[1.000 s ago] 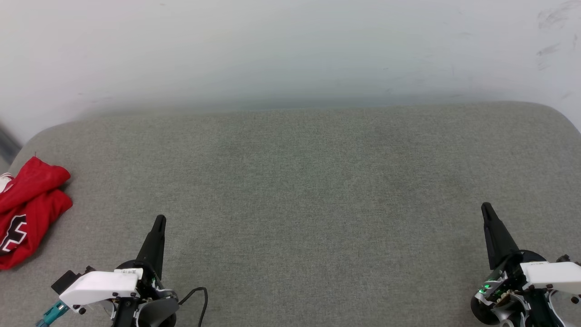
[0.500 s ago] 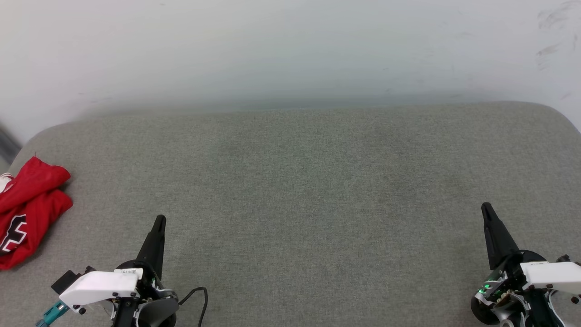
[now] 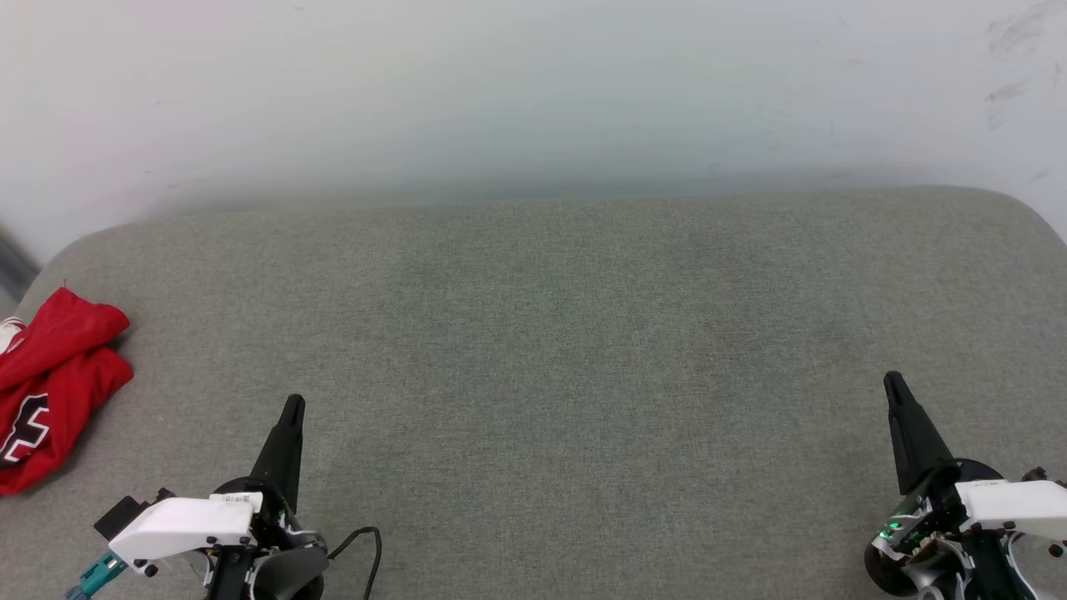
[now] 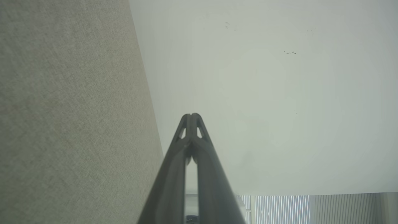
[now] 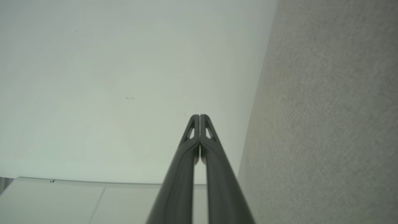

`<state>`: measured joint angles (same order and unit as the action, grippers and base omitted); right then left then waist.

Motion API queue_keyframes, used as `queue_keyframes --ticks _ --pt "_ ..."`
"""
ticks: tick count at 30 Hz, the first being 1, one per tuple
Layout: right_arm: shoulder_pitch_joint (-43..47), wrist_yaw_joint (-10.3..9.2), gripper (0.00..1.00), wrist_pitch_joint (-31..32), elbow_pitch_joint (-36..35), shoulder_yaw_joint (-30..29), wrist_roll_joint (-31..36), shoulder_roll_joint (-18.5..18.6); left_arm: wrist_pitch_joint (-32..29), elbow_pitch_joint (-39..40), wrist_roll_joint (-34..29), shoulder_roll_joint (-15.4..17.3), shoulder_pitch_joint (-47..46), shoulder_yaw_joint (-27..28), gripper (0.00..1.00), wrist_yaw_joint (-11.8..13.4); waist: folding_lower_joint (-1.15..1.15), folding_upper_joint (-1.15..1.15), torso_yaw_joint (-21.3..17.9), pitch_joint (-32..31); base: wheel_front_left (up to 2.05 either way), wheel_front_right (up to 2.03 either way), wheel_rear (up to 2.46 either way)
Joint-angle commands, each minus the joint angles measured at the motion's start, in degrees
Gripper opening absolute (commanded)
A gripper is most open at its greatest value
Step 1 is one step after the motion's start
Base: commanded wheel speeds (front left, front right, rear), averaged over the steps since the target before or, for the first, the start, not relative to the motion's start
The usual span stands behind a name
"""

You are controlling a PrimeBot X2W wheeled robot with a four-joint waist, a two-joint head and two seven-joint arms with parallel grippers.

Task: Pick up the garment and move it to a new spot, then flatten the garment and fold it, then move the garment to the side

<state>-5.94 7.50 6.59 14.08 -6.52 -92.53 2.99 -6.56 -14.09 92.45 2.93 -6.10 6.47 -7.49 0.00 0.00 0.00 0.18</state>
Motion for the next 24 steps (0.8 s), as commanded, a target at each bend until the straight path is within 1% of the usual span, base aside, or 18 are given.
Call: queue_keyframes --ticks 1,24 --pt "-0.7 -0.02 0.00 0.0 0.0 0.0 0.3 -0.2 0.0 0.0 -0.1 0.0 -0.4 0.1 0.00 -0.1 0.00 0.00 0.0 0.0 0.00 0.00 0.00" --pt "-0.7 -0.02 0.00 0.0 0.0 0.0 0.3 -0.2 0.0 0.0 -0.1 0.0 -0.4 0.1 0.00 -0.1 0.00 0.00 0.0 0.0 0.00 0.00 0.00"
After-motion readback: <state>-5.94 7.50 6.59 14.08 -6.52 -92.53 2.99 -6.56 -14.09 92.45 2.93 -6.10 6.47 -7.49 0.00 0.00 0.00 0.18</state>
